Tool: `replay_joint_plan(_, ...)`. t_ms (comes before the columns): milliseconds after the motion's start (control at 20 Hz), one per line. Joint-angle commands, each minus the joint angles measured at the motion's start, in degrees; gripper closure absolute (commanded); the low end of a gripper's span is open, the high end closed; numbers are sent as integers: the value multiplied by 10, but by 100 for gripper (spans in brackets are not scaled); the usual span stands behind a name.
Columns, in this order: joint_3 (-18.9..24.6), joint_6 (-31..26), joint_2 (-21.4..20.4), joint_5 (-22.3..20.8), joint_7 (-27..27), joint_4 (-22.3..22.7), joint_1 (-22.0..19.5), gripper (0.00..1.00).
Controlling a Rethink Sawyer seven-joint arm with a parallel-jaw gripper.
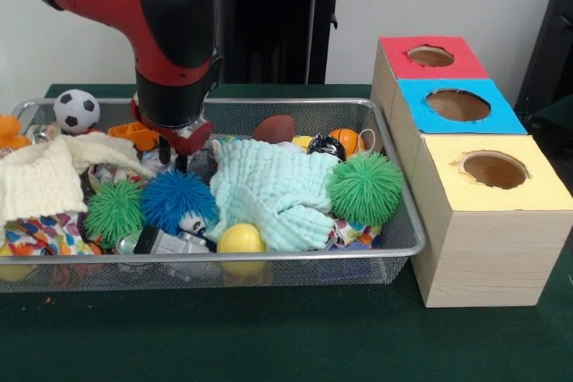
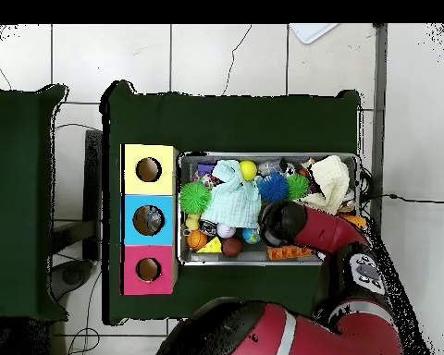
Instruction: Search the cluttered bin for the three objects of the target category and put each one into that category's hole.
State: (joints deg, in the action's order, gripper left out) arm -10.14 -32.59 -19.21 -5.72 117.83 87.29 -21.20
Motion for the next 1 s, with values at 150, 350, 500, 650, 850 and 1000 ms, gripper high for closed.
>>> replay_joint_plan(150, -5, -116, 97, -7, 56, -9, 23, 100)
replay_joint_plan(350, -16, -124, 99, -6, 61, -6, 30, 100)
replay_joint_plan(500, -19, -136, 99, -1, 59, -3, 32, 100)
replay_joint_plan(650, -21, -160, 98, 3, 55, -2, 35, 100)
replay_joint_plan(850, -24, -174, 95, 9, 57, -1, 38, 100)
replay_joint_plan(1000, -29, -194, 94, 10, 57, -6, 41, 100)
